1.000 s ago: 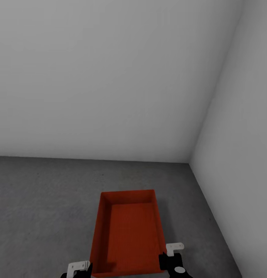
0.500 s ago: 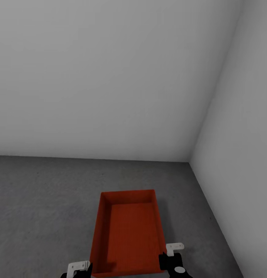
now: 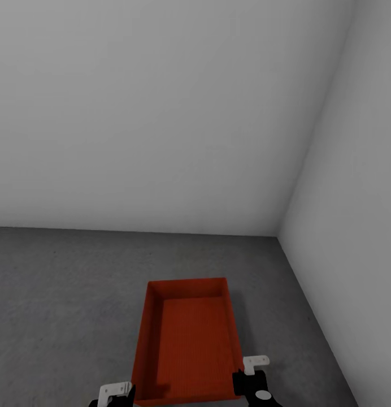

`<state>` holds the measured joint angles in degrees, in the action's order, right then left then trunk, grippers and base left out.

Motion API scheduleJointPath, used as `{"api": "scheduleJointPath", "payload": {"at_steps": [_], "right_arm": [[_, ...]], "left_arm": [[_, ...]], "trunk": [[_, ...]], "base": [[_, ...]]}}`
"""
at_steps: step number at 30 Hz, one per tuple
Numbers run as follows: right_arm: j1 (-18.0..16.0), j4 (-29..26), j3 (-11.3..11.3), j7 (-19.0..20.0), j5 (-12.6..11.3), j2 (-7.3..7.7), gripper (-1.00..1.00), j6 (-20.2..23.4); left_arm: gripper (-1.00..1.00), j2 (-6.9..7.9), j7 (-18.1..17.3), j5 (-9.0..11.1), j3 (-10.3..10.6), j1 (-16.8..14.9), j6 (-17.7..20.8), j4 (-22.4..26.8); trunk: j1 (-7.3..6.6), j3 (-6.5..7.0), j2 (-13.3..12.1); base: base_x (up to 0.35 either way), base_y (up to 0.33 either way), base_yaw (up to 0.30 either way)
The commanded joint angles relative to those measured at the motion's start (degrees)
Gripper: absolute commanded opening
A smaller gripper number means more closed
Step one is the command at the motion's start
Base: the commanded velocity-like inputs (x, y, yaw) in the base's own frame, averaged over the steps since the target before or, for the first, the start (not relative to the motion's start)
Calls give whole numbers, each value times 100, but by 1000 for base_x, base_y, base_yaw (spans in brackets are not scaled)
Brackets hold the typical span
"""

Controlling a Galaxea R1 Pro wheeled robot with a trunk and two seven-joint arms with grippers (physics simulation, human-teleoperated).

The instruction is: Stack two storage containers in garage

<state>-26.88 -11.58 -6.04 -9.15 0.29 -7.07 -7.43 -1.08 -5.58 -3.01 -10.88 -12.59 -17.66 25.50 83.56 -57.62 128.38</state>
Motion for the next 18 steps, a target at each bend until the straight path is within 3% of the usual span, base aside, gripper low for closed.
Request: {"api": "scheduleJointPath", "payload": {"at_steps": [1, 9, 18], "right_arm": [[-10, -29, 252, -50, 6, 4, -100, -13], [-10, -27, 252, -50, 6, 4, -100, -13], [-10, -29, 252, -49, 6, 4, -100, -13]], "left_arm": [[-100, 65, 4, 2, -105, 2, -3, -10], [-100, 65, 4, 2, -102, 2, -3, -10], [-100, 65, 4, 2, -102, 2, -2, -10]], "trunk": [[-1, -5, 2], [-1, -5, 2], [153, -130, 283]], "base": [[0, 0, 0], [0, 0, 0], [0, 0, 0]]}}
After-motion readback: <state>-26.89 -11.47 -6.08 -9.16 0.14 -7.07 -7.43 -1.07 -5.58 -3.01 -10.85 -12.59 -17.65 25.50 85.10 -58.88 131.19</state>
